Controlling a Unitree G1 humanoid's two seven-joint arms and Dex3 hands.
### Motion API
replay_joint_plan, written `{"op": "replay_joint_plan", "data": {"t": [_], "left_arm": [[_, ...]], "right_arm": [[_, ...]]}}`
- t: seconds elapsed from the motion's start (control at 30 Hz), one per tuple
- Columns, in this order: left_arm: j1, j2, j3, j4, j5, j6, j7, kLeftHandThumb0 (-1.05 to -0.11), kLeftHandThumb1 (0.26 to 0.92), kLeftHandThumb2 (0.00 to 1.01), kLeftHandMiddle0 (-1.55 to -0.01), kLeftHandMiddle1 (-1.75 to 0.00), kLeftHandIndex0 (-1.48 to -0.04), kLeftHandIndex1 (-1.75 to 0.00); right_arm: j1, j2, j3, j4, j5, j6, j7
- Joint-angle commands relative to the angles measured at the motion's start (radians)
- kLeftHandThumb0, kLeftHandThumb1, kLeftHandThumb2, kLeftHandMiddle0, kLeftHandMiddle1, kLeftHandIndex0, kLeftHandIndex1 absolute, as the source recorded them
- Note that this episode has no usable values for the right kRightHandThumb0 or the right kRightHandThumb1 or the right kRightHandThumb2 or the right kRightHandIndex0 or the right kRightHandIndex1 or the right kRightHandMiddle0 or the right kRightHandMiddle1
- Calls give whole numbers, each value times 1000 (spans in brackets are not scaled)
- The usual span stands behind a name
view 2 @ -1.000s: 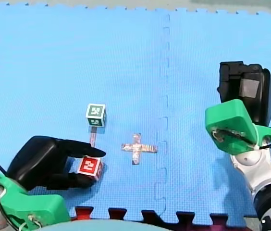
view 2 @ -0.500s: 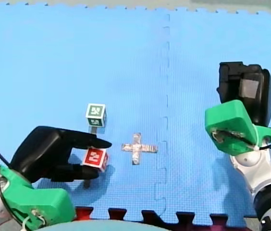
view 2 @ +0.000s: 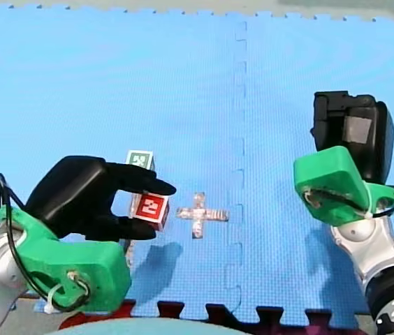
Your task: Stack cube left
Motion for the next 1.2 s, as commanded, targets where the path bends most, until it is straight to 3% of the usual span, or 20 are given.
{"op": "replay_joint_plan", "data": {"t": [0.0, 0.13, 0.23, 0.43, 0.63, 1.17], "left_arm": [[-24, -17, 9, -218, 36, 173, -119, -505, 851, 0, -855, -1746, -1225, -114], [-37, -38, -6, -222, 65, 228, -137, -498, 845, 0, -858, -1746, -1227, -110], [-66, -57, -26, -179, 80, 261, -143, -492, 840, 0, -859, -1746, -1227, -107], [-85, -73, -52, -147, 91, 292, -133, -481, 839, 1, -883, -1746, -1232, -98], [-126, -100, -89, -18, 109, 275, -64, -479, 842, 2, -900, -1746, -1237, -91], [-209, -120, -101, 172, 82, 188, 62, -474, 847, 2, -911, -1746, -1235, -74]], "right_arm": [[-2, 1, 3, 14, -2, 10, -8], [-4, 4, 3, 15, -2, 13, -10], [-7, 4, 2, 17, -1, 14, -9], [-11, 4, 1, 21, 2, 13, -7], [-13, 4, 0, 23, 5, 14, -4], [-21, 6, -2, 20, 10, 25, 3]]}}
